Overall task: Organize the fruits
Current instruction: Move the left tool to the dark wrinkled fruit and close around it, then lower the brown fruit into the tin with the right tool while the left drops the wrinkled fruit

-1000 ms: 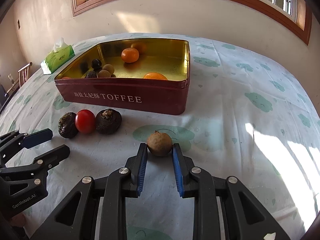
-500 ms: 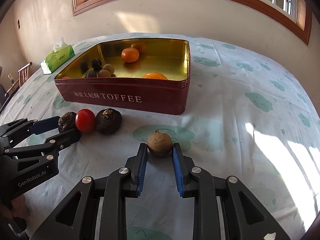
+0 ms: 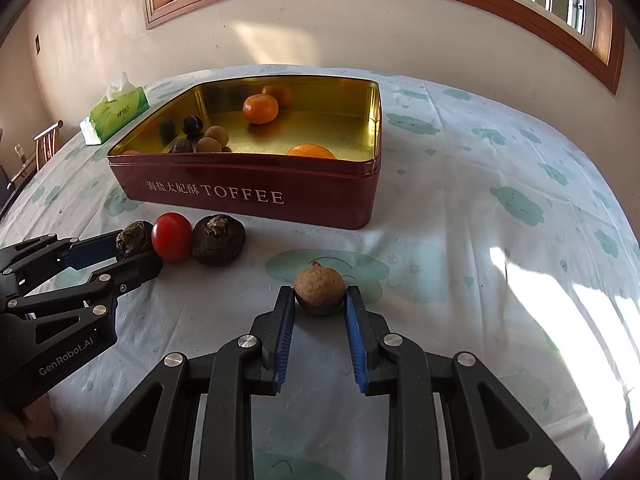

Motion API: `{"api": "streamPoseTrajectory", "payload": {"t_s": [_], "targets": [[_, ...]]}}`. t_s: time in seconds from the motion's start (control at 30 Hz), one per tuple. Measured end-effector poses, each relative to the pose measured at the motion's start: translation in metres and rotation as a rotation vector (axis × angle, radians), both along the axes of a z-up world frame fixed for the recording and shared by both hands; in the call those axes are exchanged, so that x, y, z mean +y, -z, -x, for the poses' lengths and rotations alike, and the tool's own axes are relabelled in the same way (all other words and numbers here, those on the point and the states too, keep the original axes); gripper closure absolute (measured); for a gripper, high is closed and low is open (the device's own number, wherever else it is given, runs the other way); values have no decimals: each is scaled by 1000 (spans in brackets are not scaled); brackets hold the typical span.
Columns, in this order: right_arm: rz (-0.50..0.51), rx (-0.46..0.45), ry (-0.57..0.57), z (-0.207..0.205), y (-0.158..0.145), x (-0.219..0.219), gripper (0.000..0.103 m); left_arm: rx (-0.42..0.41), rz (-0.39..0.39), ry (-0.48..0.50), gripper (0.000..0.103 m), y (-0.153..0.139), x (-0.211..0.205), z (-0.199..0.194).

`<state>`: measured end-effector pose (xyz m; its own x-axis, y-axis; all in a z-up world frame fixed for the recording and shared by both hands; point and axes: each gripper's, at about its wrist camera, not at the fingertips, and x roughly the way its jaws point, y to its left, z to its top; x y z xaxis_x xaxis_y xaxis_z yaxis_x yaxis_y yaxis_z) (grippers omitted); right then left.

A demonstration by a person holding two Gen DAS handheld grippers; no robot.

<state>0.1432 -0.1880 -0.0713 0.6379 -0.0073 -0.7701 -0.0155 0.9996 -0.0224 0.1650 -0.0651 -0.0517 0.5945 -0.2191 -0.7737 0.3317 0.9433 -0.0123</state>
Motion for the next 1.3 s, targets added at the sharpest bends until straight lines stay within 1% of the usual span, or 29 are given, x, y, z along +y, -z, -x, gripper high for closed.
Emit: {"api": "streamPoseTrajectory", "payload": {"t_s": [0.57, 0.8, 0.97, 1.07, 1.17, 1.3], "targets": [[3, 0, 0, 0, 0, 1, 79, 3, 9, -4, 64, 0, 2, 0], [6, 0, 0, 0, 0, 1, 80, 8, 29, -2, 64, 0, 4, 0], [-10, 1, 5, 0, -1, -2, 80, 11, 33, 5, 64, -1, 5, 0], [-27, 3, 9, 0, -2, -4, 80, 22, 52, 3, 64, -2, 7, -1], [-54, 8, 14, 1, -4, -6, 80, 13, 68, 6, 64, -7, 9, 2], [-50, -3, 17, 6, -8, -6, 80, 13, 70, 6, 64, -9, 12, 6]]}}
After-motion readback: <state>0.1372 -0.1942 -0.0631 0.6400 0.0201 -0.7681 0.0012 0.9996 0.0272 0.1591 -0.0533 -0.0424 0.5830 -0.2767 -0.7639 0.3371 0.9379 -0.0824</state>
